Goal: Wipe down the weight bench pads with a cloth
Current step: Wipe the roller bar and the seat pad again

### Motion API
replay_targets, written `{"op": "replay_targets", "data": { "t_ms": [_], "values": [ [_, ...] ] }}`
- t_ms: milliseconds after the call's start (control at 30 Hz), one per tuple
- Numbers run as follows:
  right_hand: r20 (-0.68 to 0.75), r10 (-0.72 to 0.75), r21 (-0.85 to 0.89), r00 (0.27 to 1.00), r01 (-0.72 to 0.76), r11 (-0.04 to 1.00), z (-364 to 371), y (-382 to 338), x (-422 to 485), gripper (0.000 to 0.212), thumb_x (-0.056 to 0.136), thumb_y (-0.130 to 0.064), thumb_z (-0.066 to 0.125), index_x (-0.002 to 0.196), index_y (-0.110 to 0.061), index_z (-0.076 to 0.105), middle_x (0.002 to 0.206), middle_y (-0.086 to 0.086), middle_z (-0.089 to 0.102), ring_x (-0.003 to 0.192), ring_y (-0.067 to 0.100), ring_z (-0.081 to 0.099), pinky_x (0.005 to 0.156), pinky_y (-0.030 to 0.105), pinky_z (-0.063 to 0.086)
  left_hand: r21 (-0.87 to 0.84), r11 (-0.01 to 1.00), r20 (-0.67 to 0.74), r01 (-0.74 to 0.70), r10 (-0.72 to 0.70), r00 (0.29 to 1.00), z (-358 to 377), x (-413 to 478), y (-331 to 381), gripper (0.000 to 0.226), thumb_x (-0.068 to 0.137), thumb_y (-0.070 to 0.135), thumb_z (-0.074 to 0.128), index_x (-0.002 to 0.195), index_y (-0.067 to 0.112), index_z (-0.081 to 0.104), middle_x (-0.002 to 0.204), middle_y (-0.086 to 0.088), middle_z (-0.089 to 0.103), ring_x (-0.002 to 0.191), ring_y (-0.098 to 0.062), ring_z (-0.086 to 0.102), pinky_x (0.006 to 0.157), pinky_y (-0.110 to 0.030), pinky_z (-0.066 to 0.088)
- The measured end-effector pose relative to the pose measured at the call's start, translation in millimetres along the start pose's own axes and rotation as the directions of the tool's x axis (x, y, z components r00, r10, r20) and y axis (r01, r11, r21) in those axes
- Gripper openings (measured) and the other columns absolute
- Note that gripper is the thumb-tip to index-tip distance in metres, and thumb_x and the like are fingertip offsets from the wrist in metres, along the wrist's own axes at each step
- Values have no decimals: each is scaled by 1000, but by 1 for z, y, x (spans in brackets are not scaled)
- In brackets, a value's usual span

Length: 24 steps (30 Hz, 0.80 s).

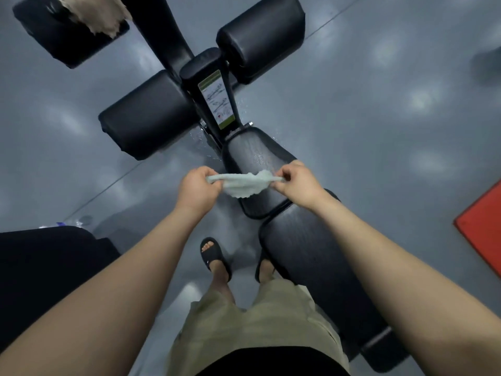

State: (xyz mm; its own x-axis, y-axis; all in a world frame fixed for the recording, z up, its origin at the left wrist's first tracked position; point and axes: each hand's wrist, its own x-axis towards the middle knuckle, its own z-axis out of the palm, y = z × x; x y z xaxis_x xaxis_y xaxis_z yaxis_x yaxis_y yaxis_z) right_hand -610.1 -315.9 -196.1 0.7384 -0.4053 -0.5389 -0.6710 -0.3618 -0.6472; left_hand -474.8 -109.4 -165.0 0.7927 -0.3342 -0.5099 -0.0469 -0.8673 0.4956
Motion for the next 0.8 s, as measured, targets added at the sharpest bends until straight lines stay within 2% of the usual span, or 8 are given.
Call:
{"op": "replay_targets", "data": {
  "t_ms": [133, 200, 267, 333, 433, 567, 667, 800],
  "values": [
    [-33, 47, 144, 998, -42, 989, 6, 15, 13, 19, 82, -22, 65, 73, -16, 50, 89, -4, 54, 79, 10, 49, 72, 27, 42, 33, 999, -42, -10, 11, 999, 21, 13, -7, 16, 87, 32, 71, 76, 22, 65, 110, 5, 41, 107, -15, 29, 92, -23, 32],
    [-3, 103, 259, 995, -99, 961, 10, 18, 21, 21, 84, -27, 61, 76, -14, 46, 73, -4, 50, 66, 12, 46, 65, 35, 42, -24, 999, 3, -25, 25, 1000, 33, 21, -10, 21, 85, 30, 70, 73, 16, 61, 100, 3, 54, 98, -14, 43, 78, -19, 35],
    [39, 129, 341, 991, -134, 930, 16, 19, 26, 23, 83, -32, 59, 74, -17, 46, 71, -4, 49, 70, 15, 49, 73, 47, 50, -132, 991, 77, -18, 28, 997, 44, 26, -7, 24, 87, 30, 67, 78, 9, 61, 81, -1, 62, 76, -14, 54, 61, -17, 41],
    [139, 133, 470, 981, -184, 863, 28, 23, 30, 17, 82, -30, 60, 72, -23, 48, 68, -6, 50, 71, 14, 50, 81, 54, 52, -295, 955, 190, 34, 24, 982, 58, 35, -4, 29, 91, 34, 64, 83, 7, 63, 77, -7, 66, 72, -20, 62, 69, -23, 53],
    [242, 44, 610, 969, -188, 770, 44, 25, 30, 15, 87, -29, 66, 87, -18, 56, 73, -8, 57, 71, 8, 58, 78, 36, 54, -621, 714, 424, 324, -41, 905, 71, 42, 8, 51, 99, 51, 47, 104, 6, 68, 93, -17, 75, 90, -30, 74, 81, -42, 61],
    [52, 25, 476, 998, -47, 878, 60, 34, 49, 31, 86, -30, 79, 99, -10, 59, 84, -6, 57, 76, 4, 54, 74, 24, 50, -672, 550, 574, 496, -38, 818, 82, 67, 6, 81, 100, 68, 21, 119, 1, 64, 107, -22, 74, 99, -33, 74, 81, -40, 59],
    [-27, 53, 426, 998, -37, 904, 64, 44, 77, 17, 92, -13, 72, 97, -5, 58, 79, -5, 54, 71, 5, 49, 71, 25, 45, -637, 616, 537, 463, -76, 840, 91, 91, 1, 74, 102, 64, 25, 111, 5, 68, 101, -17, 76, 95, -27, 75, 79, -38, 61],
    [-183, 82, 274, 980, -29, 961, 68, 56, 120, 17, 92, -26, 68, 104, -20, 57, 86, -12, 65, 73, 5, 58, 72, 25, 49, -487, 808, 336, 332, -178, 925, 103, 124, -17, 27, 101, 28, 49, 101, 7, 67, 85, -3, 71, 82, -20, 66, 82, -36, 56]
  ]
}}
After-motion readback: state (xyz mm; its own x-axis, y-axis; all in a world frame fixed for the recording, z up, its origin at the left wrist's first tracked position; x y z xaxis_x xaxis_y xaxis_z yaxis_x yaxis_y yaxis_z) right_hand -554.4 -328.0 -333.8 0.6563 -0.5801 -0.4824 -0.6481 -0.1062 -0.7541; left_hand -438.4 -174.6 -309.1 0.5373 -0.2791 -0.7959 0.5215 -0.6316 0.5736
